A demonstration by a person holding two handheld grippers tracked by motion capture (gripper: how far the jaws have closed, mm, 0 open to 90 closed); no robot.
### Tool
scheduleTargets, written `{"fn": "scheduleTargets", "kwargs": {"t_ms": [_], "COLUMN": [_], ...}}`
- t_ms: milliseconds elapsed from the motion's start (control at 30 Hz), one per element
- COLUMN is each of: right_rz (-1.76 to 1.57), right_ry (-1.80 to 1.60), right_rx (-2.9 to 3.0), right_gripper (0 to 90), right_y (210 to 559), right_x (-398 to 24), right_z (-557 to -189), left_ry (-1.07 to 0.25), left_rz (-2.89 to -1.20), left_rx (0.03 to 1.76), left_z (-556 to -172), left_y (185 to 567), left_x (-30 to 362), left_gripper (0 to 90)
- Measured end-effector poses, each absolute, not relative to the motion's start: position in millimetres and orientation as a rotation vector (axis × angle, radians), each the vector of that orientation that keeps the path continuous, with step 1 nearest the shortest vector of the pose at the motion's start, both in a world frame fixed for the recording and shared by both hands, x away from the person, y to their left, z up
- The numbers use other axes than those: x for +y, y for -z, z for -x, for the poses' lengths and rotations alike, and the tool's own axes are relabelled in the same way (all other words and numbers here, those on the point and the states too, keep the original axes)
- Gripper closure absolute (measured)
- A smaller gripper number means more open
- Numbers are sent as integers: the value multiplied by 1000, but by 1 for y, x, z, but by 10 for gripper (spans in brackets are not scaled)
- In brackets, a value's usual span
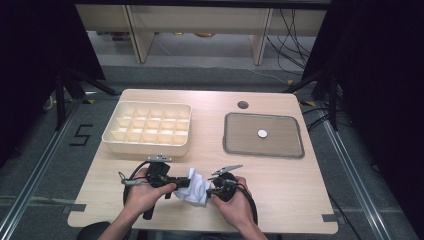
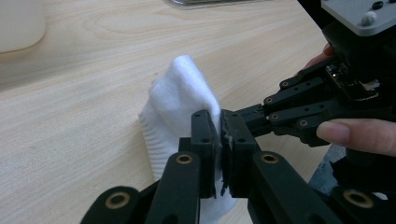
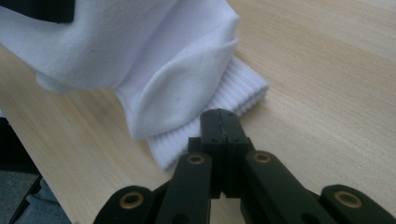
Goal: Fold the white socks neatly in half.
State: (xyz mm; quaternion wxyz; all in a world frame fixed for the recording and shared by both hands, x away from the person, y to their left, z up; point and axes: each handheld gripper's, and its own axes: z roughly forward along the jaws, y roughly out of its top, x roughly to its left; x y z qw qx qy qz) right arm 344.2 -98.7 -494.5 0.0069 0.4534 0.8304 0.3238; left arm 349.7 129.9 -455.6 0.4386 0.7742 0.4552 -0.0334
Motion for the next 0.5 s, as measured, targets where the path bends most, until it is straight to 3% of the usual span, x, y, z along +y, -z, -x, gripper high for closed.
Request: {"fn": "scheduleTargets", "kwargs": {"t_ms": [500], "right_rz": [-1402], "right_ry": [-1018], "right_rx": [2599], "right_gripper": [900], "right_y": [496], "right_x": [-95], "right_z": [-346], "left_ry": [101], "left_rz": [-1941], "left_rx": [1118], "left_z": [-351], "left_y": [456], "left_x": [127], "left_gripper": [843]}}
